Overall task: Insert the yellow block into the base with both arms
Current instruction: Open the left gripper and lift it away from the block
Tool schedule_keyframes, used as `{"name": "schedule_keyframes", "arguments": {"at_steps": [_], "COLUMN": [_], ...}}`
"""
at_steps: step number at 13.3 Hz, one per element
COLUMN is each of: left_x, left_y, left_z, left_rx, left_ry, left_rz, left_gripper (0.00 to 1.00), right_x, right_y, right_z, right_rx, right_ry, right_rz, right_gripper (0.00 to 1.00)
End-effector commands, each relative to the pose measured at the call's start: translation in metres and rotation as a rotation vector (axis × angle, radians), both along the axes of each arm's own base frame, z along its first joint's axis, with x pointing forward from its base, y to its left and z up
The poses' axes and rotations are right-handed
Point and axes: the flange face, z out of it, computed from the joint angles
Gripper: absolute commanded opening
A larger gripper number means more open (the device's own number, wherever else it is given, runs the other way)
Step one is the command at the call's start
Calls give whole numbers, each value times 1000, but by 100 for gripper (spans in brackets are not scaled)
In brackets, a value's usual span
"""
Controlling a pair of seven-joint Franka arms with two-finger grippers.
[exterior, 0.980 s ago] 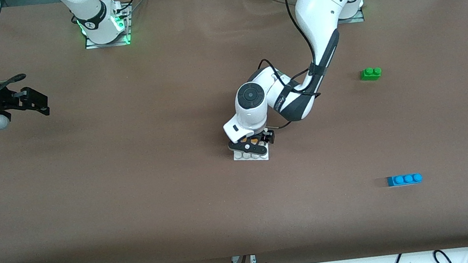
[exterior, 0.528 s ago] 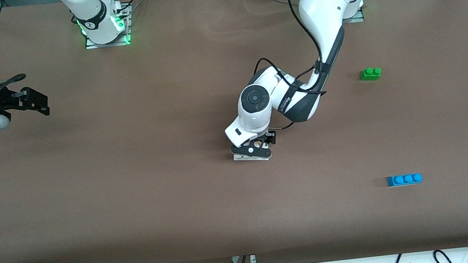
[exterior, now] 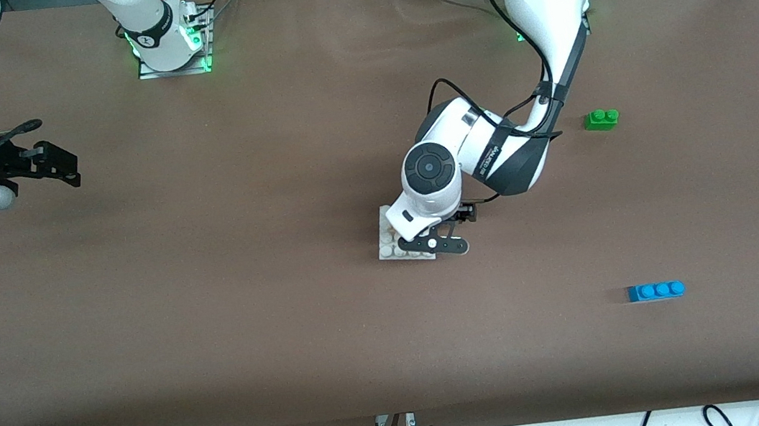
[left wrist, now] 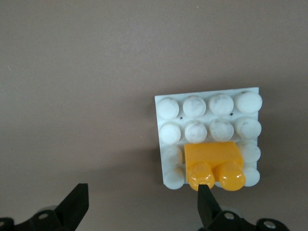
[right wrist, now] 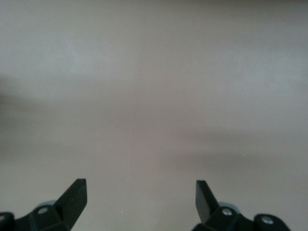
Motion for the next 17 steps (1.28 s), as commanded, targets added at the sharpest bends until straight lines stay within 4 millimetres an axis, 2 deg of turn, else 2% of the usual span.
{"name": "schedule_keyframes", "arguments": {"at_steps": [1,3,6,9,12,14,16,17], "left_x": [0,15,42,49,35,25,6,-11], "left_y": [9,37,110,178,237,282,316,327], "left_z": [16,50,117,186,254,290,319,325], "left_rx": [4,0,-5,-1,-9,-103,-141,-118], "left_ry": [26,0,-32,-64,-56,-35,-61,-68], "left_rz": [-10,35,139,219,189,189,188,195], "left_gripper": [100,100,100,100,100,100,100,100], "right_x": [2,2,2,1,1,1,1,1], "right_y": [1,2,2,2,2,2,2,2], "right_z": [6,6,6,5,5,5,4,5], "right_rx": [9,10,13,13,13,13,13,13], "right_ry": [-3,-3,-2,2,5,5,7,5], "right_rz": [-3,-3,-3,-5,-3,-3,-3,-3], "right_gripper": [100,100,100,100,100,100,100,100]}}
